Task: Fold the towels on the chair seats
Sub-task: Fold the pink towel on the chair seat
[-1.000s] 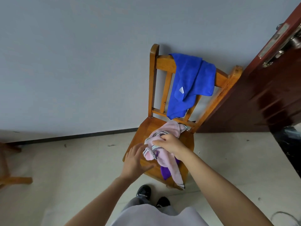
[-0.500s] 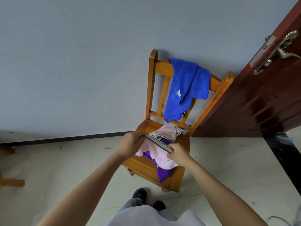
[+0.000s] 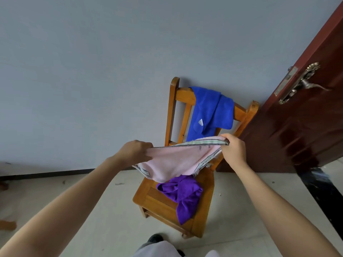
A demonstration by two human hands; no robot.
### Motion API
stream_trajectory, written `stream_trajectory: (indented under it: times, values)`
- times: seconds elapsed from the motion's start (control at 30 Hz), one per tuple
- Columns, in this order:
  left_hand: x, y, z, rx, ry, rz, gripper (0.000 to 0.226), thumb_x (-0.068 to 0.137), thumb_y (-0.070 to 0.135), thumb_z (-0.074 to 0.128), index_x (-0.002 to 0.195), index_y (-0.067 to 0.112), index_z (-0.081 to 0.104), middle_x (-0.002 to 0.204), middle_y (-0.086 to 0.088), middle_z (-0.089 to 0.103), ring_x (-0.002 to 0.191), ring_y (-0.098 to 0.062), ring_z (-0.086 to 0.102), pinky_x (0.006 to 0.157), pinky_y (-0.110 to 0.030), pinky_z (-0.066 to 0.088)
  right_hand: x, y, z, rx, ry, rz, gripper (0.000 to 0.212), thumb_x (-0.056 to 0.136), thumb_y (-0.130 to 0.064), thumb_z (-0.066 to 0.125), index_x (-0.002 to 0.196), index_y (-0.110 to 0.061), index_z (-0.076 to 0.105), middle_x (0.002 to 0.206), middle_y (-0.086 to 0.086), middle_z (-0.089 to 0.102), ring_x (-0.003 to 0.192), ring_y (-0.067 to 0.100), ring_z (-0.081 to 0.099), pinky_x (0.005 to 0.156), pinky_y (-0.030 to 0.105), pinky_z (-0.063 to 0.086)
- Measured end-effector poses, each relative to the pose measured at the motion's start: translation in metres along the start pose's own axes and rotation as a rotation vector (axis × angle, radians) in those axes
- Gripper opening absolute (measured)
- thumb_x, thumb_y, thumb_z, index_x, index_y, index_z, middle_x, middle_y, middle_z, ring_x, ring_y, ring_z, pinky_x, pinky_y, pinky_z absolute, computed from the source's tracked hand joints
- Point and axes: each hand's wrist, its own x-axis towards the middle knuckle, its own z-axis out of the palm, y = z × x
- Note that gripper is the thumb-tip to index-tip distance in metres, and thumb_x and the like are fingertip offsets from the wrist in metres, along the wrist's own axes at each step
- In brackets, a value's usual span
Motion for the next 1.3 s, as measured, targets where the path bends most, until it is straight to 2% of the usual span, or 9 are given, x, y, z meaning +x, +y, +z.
stream_trajectory:
  times: [0.1,0.23,0.43,0.57,0.73,0.83,1.03,1.13,1.3]
  values:
    - [0.009,-0.017,-0.002,-0.297,0.090,-0.114,0.002,0.080,0.009,0.062,0.079,0.008,0.061,0.073,-0.008,0.057,0.071,-0.023,0.048,0.057,-0.022,0.032,0.014,-0.010,-0.015,0.077,0.072,-0.008,0.018,0.086,0.001,0.056,0.100,0.002,0.067,0.093,0.015,0.070,0.081,0.018,0.059,0.068,0.025,0.042]
    - [0.018,-0.022,-0.031,-0.876,0.277,-0.225,0.025,0.079,-0.003,0.066,0.062,0.013,0.059,0.058,0.003,0.059,0.057,-0.008,0.052,0.057,-0.009,0.040,0.038,-0.020,-0.038,0.246,0.254,0.067,0.023,0.084,0.004,0.053,0.100,0.000,0.069,0.096,0.014,0.070,0.089,0.019,0.063,0.072,0.021,0.046]
    - [0.019,-0.009,-0.102,-1.538,0.478,0.099,0.014,0.066,0.006,0.070,0.064,0.019,0.072,0.064,0.003,0.070,0.061,-0.012,0.065,0.062,-0.024,0.054,0.062,-0.048,-0.086,0.706,0.443,0.144,0.038,0.079,0.013,0.052,0.072,-0.023,0.061,0.053,-0.030,0.061,0.056,-0.015,0.055,0.063,0.005,0.041]
    - [0.017,-0.013,-0.109,-1.515,0.535,0.095,0.031,0.084,0.000,0.054,0.067,0.018,0.072,0.068,0.004,0.071,0.064,-0.012,0.065,0.060,-0.023,0.052,0.060,-0.048,-0.098,0.874,0.391,0.209,0.028,0.079,-0.001,0.058,0.063,-0.023,0.068,0.058,-0.019,0.066,0.069,0.003,0.056,0.072,0.025,0.044]
    - [0.000,-0.027,-0.055,-1.444,0.348,-0.137,0.040,0.093,0.010,0.050,0.058,0.012,0.069,0.059,-0.002,0.064,0.056,-0.013,0.059,0.056,-0.022,0.047,0.017,-0.016,-0.071,0.930,0.034,0.402,0.020,0.091,-0.006,0.051,0.080,-0.018,0.062,0.060,-0.011,0.070,0.058,0.002,0.065,0.054,0.017,0.051]
    - [-0.023,-0.045,-0.006,-1.362,0.156,-0.323,0.026,0.088,0.021,0.059,0.070,0.002,0.061,0.070,-0.014,0.056,0.064,-0.022,0.050,0.056,-0.028,0.041,-0.021,0.019,-0.039,0.803,-0.219,0.548,0.017,0.093,-0.008,0.050,0.086,-0.014,0.064,0.061,-0.006,0.071,0.058,0.008,0.066,0.052,0.020,0.052]
    - [-0.067,-0.065,0.071,-1.361,-0.298,-0.597,0.019,0.091,0.007,0.053,0.095,-0.009,0.063,0.093,-0.022,0.070,0.081,-0.029,0.068,0.075,-0.035,0.056,-0.095,0.072,0.018,0.528,-0.645,0.840,0.012,0.091,-0.008,0.054,0.085,-0.006,0.065,0.062,0.004,0.069,0.066,0.022,0.063,0.061,0.028,0.050]
    - [-0.074,-0.060,0.092,-1.231,-0.321,-0.685,0.014,0.091,0.006,0.054,0.085,-0.004,0.062,0.080,-0.020,0.066,0.063,-0.024,0.066,0.057,-0.028,0.054,-0.117,0.085,0.041,0.477,-0.692,0.932,0.014,0.092,-0.008,0.052,0.084,-0.007,0.063,0.071,0.008,0.068,0.070,0.023,0.062,0.058,0.027,0.049]
    - [-0.061,-0.048,0.118,-0.936,-0.173,-0.705,0.022,0.091,0.017,0.057,0.072,0.006,0.056,0.068,-0.011,0.051,0.062,-0.019,0.045,0.056,-0.026,0.032,-0.132,0.099,0.069,0.520,-0.543,1.037,0.012,0.094,-0.010,0.050,0.096,-0.012,0.061,0.088,0.009,0.065,0.082,0.025,0.060,0.062,0.029,0.047]
